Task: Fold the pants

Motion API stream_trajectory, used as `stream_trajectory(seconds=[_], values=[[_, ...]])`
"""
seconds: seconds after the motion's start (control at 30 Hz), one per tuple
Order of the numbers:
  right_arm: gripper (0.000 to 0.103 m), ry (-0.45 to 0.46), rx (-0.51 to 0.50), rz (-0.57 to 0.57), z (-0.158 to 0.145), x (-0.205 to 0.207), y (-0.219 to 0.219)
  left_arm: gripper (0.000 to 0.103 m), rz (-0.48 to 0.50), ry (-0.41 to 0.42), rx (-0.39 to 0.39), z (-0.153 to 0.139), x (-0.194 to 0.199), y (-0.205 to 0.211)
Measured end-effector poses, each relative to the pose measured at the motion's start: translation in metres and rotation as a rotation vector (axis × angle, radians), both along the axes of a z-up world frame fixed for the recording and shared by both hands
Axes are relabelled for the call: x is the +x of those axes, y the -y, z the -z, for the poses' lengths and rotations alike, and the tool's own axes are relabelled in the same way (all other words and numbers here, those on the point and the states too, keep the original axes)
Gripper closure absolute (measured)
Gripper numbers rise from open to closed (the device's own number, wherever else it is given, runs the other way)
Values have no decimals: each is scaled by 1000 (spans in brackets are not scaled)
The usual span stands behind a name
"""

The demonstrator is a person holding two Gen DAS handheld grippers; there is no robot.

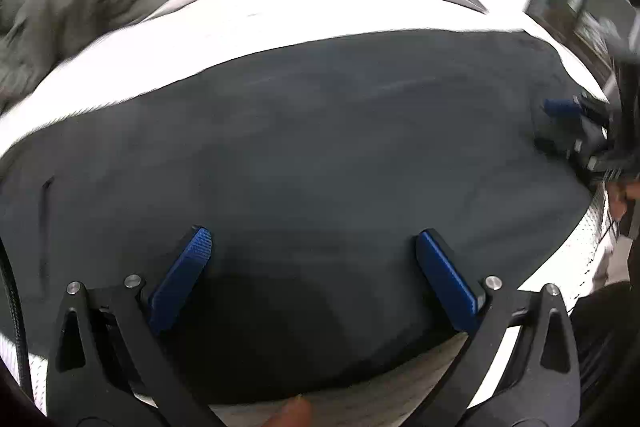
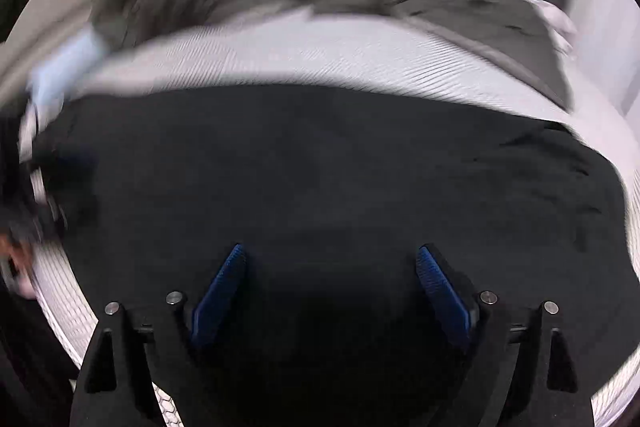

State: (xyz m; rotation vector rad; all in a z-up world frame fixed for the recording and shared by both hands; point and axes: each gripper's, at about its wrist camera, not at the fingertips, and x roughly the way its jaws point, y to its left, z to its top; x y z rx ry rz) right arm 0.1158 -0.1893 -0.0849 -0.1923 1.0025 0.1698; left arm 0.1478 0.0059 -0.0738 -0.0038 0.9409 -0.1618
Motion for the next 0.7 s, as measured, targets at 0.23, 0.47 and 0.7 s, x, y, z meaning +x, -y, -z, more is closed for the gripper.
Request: stream_trajectory(seconds=[0.23, 0.47, 0.7], values=[[10, -1, -93, 216, 1, 20, 52, 1, -112, 49, 2, -12, -34, -90], [8, 2, -94, 258, 4, 24, 53, 11, -328, 138, -33, -35, -51, -166], [8, 1, -77, 243, 1, 10, 58, 83, -506, 42, 26, -5, -56, -237]])
